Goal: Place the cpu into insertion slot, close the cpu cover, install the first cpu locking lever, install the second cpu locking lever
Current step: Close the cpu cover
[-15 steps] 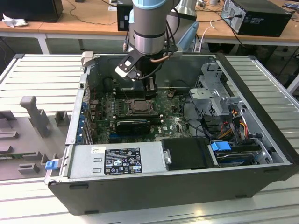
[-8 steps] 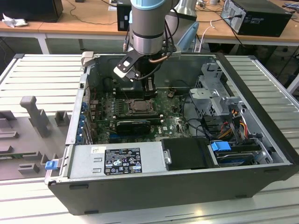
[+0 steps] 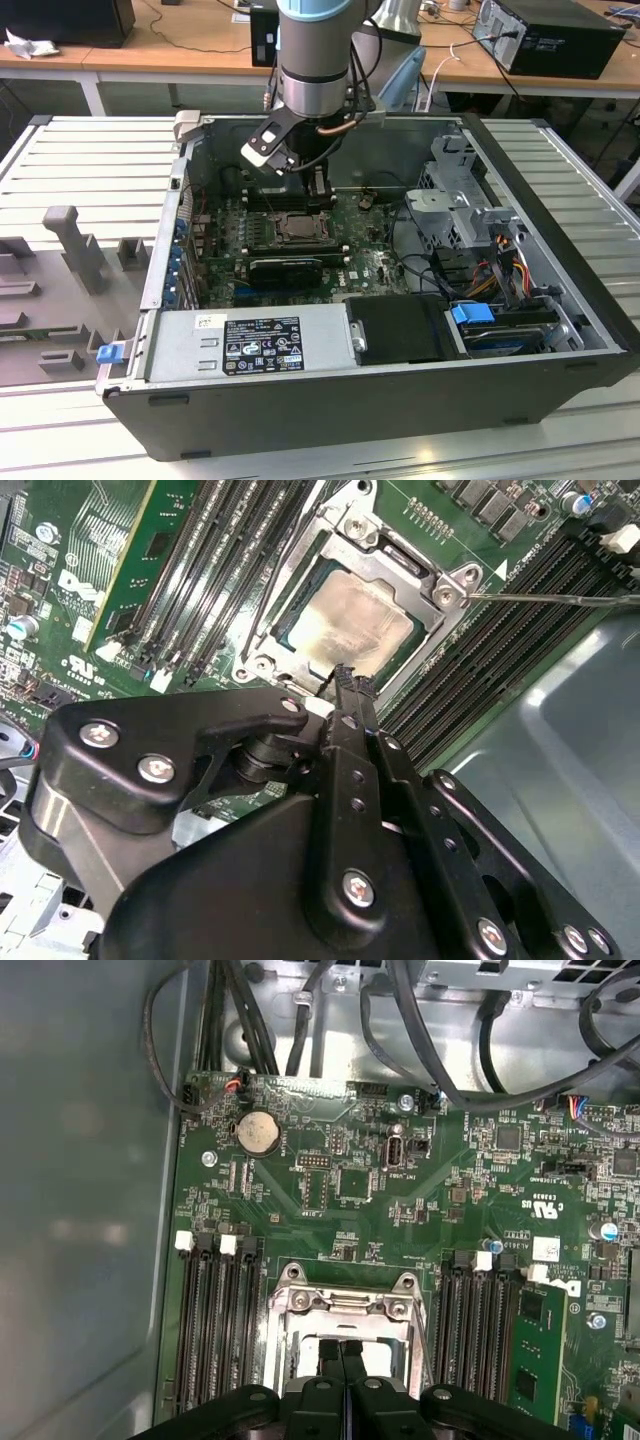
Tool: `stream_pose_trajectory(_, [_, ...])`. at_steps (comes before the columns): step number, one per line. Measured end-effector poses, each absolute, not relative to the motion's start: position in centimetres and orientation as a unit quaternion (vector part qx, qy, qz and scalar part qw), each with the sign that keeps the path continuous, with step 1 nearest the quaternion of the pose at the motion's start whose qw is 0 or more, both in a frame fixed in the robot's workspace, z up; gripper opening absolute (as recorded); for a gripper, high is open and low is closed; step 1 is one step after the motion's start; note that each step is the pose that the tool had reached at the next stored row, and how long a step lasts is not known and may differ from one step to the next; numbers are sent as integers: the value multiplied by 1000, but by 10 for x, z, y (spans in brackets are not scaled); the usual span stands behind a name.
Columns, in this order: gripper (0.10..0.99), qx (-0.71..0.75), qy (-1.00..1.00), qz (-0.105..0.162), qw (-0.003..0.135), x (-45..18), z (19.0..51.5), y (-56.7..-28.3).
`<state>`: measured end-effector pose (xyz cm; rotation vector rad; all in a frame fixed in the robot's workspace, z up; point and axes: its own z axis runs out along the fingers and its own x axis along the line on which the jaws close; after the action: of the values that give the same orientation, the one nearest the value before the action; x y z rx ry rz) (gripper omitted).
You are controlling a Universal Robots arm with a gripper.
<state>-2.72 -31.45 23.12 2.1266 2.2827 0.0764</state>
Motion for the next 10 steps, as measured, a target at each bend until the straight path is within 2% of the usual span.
stream_pose_trajectory(10, [106,681,731,24,10,-43,231,-315])
